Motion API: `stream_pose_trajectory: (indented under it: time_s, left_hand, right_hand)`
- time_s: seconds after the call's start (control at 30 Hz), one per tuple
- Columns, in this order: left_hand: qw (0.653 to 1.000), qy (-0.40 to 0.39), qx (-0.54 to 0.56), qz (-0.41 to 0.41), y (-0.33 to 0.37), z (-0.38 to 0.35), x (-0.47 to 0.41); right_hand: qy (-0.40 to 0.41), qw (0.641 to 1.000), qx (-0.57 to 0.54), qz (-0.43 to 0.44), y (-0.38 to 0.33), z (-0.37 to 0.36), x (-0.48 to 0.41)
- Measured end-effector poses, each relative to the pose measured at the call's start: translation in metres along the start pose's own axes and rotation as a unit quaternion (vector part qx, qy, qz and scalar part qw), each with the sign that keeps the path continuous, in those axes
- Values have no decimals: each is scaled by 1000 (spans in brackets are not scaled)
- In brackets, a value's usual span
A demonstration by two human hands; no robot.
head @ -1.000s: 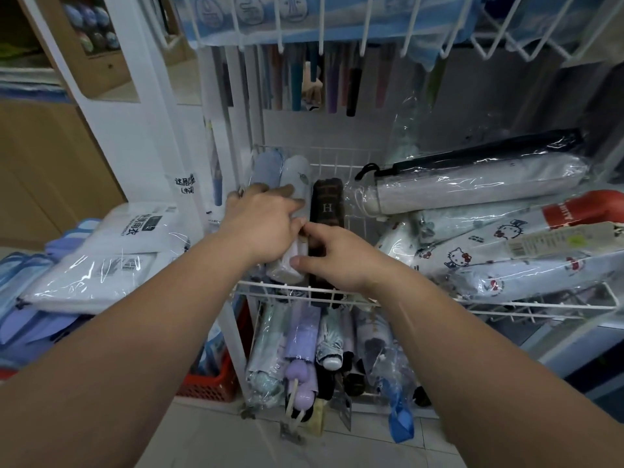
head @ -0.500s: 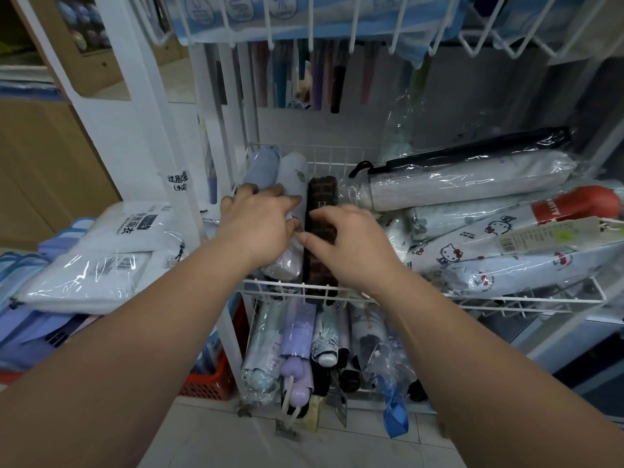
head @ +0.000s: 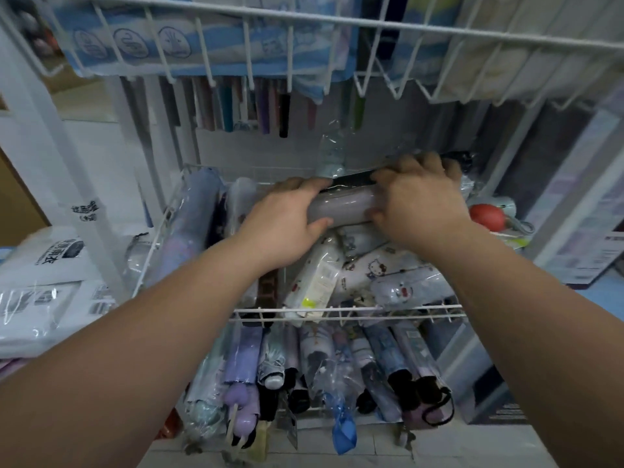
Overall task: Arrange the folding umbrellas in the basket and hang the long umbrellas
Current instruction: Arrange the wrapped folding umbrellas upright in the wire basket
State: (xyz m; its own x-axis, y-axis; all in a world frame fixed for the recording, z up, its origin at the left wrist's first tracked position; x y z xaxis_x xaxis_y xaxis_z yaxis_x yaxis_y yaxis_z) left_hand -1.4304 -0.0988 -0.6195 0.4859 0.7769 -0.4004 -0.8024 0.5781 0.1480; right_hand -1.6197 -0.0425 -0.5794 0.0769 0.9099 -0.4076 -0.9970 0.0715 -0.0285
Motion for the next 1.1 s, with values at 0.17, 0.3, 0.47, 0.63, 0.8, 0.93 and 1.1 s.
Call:
stream_pose_trajectory:
  time_s: [0.17,0.3,0.47,0.63,0.8,0.93,1.1]
  left_hand:
    - [999,-11,-35,-16,18,-18,-20]
    - [999,4,-49,-7,21,-25,-28]
    - [999,-1,-51,-4,18,-21,-31]
    - [999,-29,-30,-11,15,-13,-27]
    - [998,-47,-16,-39,16,-8,-20]
    - [997,-32,54,-42,7,-5,-11]
    - [986,-3,167,-25,-8,6,8]
  right_hand:
    - [-13,1000,-5,-12,16,-3,6]
    - [10,1000,-15,-3,18,-7,6]
    - [42,999,-19,-7,16,-9,5]
    - [37,998,-47,-26,17,-5,7]
    - [11,998,-54,-31,13,0,8]
    - [7,998,-62,-32,9,9,11]
    - [122,985,-116,-27,-3,11,20]
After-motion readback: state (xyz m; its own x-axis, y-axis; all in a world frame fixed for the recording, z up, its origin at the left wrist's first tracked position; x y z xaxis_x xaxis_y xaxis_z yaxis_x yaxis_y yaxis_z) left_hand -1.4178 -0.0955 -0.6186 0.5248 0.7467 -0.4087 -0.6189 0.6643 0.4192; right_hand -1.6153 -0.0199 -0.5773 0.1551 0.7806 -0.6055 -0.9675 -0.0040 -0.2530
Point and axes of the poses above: each hand's wrist, its own x-axis away from the middle knuckle, its own z-axis out of the back of the hand, y = z × x, the point moved 1 cm from there along -x, towards the middle knuckle, and after that the axes turned 14 degrees about -x, right-handed, at the moved point
